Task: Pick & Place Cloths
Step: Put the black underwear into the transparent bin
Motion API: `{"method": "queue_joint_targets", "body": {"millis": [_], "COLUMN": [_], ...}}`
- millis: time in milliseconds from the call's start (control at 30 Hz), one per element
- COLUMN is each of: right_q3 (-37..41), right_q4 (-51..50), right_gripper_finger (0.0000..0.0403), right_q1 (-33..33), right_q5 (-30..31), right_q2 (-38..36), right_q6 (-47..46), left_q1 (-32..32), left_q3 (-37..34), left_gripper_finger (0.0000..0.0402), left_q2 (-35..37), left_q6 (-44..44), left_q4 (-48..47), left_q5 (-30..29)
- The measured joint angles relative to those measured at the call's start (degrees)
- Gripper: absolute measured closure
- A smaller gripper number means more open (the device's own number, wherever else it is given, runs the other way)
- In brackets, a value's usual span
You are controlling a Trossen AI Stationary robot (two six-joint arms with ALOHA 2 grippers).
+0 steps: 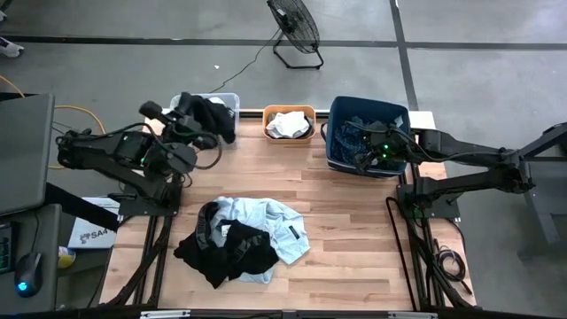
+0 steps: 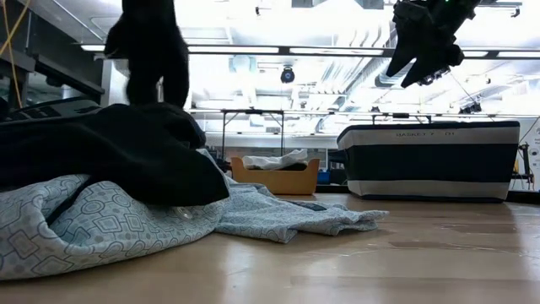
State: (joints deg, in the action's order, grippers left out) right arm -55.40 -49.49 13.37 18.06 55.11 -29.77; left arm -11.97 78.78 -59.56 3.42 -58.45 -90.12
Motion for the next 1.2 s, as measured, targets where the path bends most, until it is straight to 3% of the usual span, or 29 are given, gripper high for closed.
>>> {"method": "queue_joint_targets", "body": {"millis": [233,533,733,967,1200], "right_q3": [0.0,0.0,0.0,0.02,0.02], "right_q4": [0.26,0.32,0.34,0.34,0.34], "right_gripper_finger": [0.0114,0.0114,0.0114,0.0114,0.0114], "right_q1": [0.0,0.0,0.0,0.0,0.0], "right_q5": [0.02,0.46,0.46,0.46,0.44], "right_q2": [-0.02,-0.02,-0.02,-0.02,-0.02], "right_q6": [0.01,0.01,-0.21,-0.01,0.01], "left_q1": [12.9,29.01,36.55,43.3,47.63], "left_q3": [0.0,-0.02,-0.02,-0.02,-0.95], "left_gripper_finger": [0.04,0.04,0.04,0.04,0.04], "left_q2": [1.8,1.65,-0.17,-4.28,-7.03], "left_q6": [-0.18,3.31,12.06,20.8,19.84], "left_q4": [0.35,7.6,18.72,28.39,27.84], "left_q5": [0.88,12.03,20.25,23.55,25.94]}}
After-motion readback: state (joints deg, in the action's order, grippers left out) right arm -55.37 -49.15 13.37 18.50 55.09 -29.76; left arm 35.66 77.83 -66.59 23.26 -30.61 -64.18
